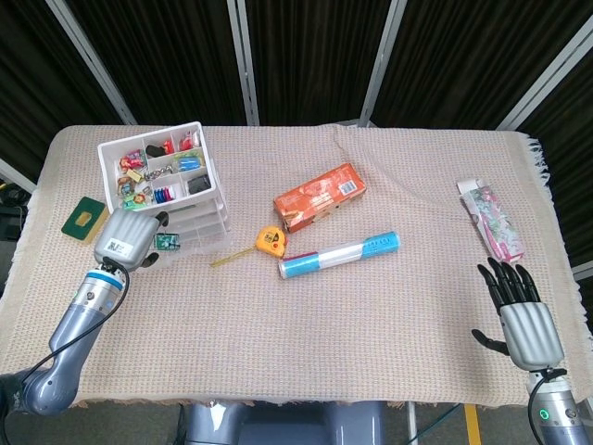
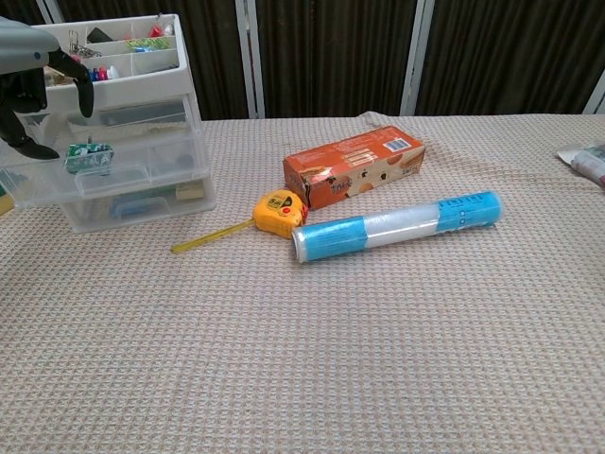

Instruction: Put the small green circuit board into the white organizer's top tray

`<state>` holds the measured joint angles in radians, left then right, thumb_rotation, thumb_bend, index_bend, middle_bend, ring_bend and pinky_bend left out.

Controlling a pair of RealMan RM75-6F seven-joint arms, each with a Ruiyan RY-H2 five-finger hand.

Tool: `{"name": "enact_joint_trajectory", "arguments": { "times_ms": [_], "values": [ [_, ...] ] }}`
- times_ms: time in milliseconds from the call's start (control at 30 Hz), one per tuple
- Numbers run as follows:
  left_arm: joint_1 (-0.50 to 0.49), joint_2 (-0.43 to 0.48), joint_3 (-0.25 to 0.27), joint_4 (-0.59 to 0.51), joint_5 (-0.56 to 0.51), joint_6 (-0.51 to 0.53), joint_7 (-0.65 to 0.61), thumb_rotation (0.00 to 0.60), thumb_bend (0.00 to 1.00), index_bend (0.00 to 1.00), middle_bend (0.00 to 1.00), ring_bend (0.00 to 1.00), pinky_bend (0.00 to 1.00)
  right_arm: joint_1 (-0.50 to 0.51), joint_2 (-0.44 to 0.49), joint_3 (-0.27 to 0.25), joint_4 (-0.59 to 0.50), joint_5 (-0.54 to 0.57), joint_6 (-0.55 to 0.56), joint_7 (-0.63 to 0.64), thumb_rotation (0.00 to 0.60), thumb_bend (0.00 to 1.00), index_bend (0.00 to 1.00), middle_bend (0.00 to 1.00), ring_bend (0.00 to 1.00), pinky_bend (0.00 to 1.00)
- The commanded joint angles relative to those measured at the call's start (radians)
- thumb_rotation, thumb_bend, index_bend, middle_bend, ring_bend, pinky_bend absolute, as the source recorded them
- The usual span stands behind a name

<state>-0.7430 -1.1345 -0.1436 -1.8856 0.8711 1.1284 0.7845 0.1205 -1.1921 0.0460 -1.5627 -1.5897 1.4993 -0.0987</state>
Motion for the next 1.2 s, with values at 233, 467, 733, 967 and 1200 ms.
{"name": "enact_joint_trajectory", "arguments": {
  "times_ms": [233,467,733,967,1200],
  "values": [
    [0.015,0.002,-0.008,-0.024,0.069,0.037,-0.064,0.6,0.2,0.27,0.91,0.86,0.67,0.0,0.0,0.0,0.0,0.001,-0.001,0.0,0.6,0.0,0.04,0.0,0.0,0.0],
    [0.087,0.043,0.064,-0.092,0.347,0.114,-0.14,0.6,0.53,0.27,0.51,0.53,0.45,-0.001,0.0,0.001,0.0,0.001,0.001,0.0,0.6,0.0,0.04,0.0,0.0,0.0],
    [0.18,0.034,0.201,-0.025,0.644,0.192,-0.172,0.6,1.0,0.28,0.25,0.32,0.37,-0.001,-0.002,0.002,-0.002,0.004,0.002,-0.005,0.6,0.0,0.04,0.0,0.0,0.0],
    [0.208,0.007,0.281,0.089,0.806,0.187,-0.079,0.6,1.0,0.27,0.07,0.09,0.2,-0.002,-0.004,0.006,-0.004,0.014,0.0,-0.013,0.6,0.0,0.04,0.0,0.0,0.0],
    [0.213,-0.02,0.305,0.182,0.859,0.134,0.026,0.6,1.0,0.21,0.0,0.0,0.09,-0.003,-0.004,0.007,-0.005,0.015,0.001,-0.015,0.6,0.0,0.04,0.0,0.0,0.0]
  ]
}}
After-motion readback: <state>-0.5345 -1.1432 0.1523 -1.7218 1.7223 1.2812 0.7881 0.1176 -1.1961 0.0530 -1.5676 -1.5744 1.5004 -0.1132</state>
